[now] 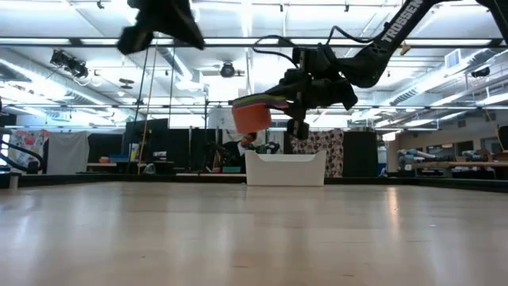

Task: Nest measuring cups in basket
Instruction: Put the nested measuring cups into the white bin

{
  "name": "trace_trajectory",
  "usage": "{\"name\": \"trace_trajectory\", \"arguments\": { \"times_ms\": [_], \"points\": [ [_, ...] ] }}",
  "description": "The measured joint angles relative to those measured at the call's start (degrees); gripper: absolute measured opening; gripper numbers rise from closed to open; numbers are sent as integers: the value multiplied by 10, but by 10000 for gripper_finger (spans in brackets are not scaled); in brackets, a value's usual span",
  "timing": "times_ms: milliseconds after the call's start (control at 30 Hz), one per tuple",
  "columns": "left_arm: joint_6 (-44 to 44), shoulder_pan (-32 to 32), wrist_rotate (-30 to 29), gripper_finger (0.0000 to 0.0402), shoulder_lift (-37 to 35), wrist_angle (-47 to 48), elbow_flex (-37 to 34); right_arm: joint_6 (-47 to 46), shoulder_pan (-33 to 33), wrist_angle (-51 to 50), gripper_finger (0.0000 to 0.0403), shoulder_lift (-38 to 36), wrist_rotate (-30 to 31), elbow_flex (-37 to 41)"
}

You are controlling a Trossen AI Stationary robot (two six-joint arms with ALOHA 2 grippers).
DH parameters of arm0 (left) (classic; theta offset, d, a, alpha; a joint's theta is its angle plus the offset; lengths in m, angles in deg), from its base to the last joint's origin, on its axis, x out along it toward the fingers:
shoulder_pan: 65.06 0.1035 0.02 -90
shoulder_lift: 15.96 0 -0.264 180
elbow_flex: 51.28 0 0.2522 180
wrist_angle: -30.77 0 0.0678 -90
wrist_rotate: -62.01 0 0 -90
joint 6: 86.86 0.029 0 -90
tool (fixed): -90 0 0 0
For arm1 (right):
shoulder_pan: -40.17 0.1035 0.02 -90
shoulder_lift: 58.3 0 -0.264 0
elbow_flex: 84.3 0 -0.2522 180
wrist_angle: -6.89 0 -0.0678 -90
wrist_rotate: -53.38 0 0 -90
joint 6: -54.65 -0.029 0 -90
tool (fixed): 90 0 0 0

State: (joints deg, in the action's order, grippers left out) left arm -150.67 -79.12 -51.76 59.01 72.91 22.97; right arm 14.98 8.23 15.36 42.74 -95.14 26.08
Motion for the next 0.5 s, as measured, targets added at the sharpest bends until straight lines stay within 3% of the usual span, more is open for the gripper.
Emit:
{"name": "trace_trajectory", "arguments": {
  "times_ms": [233, 500],
  "points": [
    [-3, -14, -20, 5, -20, 42, -1, -94, -47, -15, 101, 0, -9, -34],
    [19, -12, -25, 5, -19, 49, 0, -192, -54, -15, 101, 0, 20, -40]
  ]
}}
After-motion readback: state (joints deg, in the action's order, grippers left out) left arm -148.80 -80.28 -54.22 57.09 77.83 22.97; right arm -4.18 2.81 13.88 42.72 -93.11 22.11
